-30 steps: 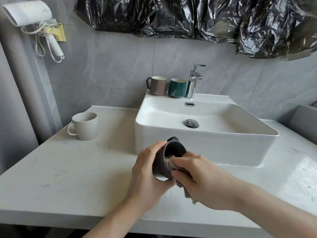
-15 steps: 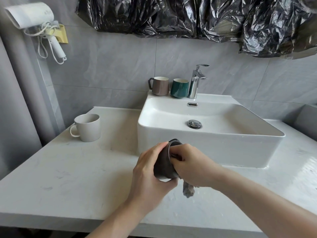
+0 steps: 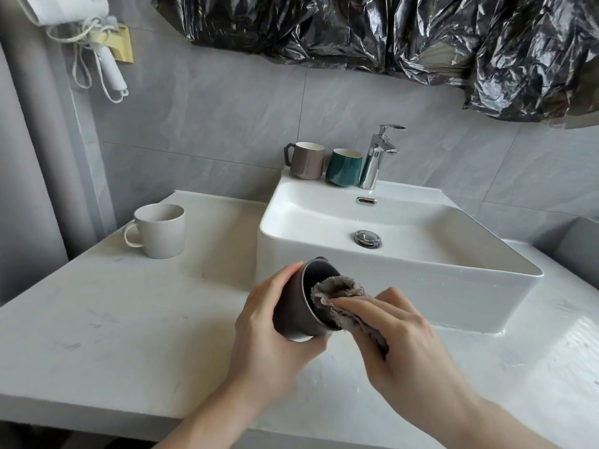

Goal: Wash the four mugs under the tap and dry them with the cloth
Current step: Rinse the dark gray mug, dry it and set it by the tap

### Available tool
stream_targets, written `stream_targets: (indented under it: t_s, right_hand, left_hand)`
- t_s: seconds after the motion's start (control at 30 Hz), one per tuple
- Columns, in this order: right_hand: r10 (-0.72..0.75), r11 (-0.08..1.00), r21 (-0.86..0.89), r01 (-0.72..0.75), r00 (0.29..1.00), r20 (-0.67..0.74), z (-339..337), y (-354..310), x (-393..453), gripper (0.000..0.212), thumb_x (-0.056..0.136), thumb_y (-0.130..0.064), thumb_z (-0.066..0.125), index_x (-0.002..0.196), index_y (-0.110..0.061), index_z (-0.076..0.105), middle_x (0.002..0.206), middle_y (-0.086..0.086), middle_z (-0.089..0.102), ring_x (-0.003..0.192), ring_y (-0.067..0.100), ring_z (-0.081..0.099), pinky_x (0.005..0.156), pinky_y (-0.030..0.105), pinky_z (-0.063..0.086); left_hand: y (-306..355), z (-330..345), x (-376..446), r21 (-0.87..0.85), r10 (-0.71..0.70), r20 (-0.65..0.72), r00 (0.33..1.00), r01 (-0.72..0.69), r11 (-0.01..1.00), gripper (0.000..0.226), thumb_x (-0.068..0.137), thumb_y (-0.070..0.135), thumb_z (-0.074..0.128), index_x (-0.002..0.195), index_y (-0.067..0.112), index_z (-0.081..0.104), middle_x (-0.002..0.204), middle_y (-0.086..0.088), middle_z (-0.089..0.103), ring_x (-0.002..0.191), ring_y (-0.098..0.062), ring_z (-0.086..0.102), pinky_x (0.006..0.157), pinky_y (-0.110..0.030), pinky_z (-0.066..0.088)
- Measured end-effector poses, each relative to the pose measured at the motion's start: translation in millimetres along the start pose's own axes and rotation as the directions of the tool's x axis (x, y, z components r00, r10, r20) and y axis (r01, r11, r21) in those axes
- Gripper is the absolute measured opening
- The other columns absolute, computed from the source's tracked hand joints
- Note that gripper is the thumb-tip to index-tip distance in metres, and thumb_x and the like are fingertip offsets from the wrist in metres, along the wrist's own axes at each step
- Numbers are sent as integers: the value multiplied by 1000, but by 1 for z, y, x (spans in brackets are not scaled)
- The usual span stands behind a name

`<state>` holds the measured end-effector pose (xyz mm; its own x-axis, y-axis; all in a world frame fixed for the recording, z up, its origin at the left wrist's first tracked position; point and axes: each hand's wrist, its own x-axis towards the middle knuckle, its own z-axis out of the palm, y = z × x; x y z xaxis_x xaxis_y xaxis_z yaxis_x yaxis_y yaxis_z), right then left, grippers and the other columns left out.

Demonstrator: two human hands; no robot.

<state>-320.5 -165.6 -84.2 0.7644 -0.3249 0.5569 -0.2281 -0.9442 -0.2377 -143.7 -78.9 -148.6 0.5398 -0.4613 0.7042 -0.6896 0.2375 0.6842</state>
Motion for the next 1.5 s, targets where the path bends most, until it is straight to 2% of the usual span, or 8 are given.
stream_targets:
  t_s: [0.2,0.33,0.5,0.8,0.93,1.13,1.27,1.5]
  right_hand:
    - [353,859,431,-277,930,-105,10,-11,22,35,101,-19,62,111,-51,72,93,-30,63,83,28,65,50,26,57]
    - [349,861,437,-259,927,-137,15,-22,50,35,100,-18,62,106,-51,72,102,-41,61,103,11,66,78,38,60]
    - [83,870,491,-47,995,-52,17,-34,51,35,102,2,55,113,-27,73,128,-23,70,128,-8,58,103,14,47]
    - [-242,950,189,247,969,-47,7,14,16,28,103,-8,50,122,-16,70,143,-13,61,128,18,59,101,31,50]
    - [-122,972,184,147,982,-141,8,26,13,27,103,-9,53,123,-20,69,135,-21,64,125,17,61,96,31,54]
    - [285,821,544,-175,950,-124,19,-2,51,30,102,-7,59,113,-32,73,109,-21,76,110,-2,69,95,23,54]
    - [71,872,489,-36,996,-53,28,-24,53,33,102,-7,60,118,-32,74,122,-23,72,122,4,65,101,26,52]
    - [-198,943,242,229,969,-148,25,12,21,33,100,-1,56,125,-18,71,137,-20,64,128,17,59,98,38,53]
  left_hand:
    - [-3,4,-2,-91,-110,74,991,117,989,98,54,14,101,140,38,62,133,13,71,127,-15,66,101,-41,57]
    - [-3,4,2,-187,-186,113,976,205,961,94,57,12,102,139,33,64,129,10,74,124,-17,69,102,-44,58]
    - [3,0,7,-282,-238,179,955,282,917,88,64,-2,97,139,31,65,125,6,77,119,-16,72,103,-51,57]
    - [2,-2,8,-216,-214,146,966,243,946,84,60,-1,95,131,34,67,120,10,78,114,-17,74,95,-42,61]
    - [1,-2,6,-219,-210,174,962,245,944,91,58,4,100,137,32,65,127,11,75,121,-17,71,101,-43,57]
    - [8,2,5,-257,-235,208,949,285,923,91,59,6,101,137,33,65,127,13,76,121,-12,71,103,-41,57]
    - [7,-3,10,-347,-296,199,934,350,870,72,60,10,98,124,30,72,115,0,80,112,-24,75,99,-55,59]
    - [13,-5,10,-312,-224,205,953,281,907,76,65,-7,93,124,35,71,114,4,80,108,-17,76,93,-35,61]
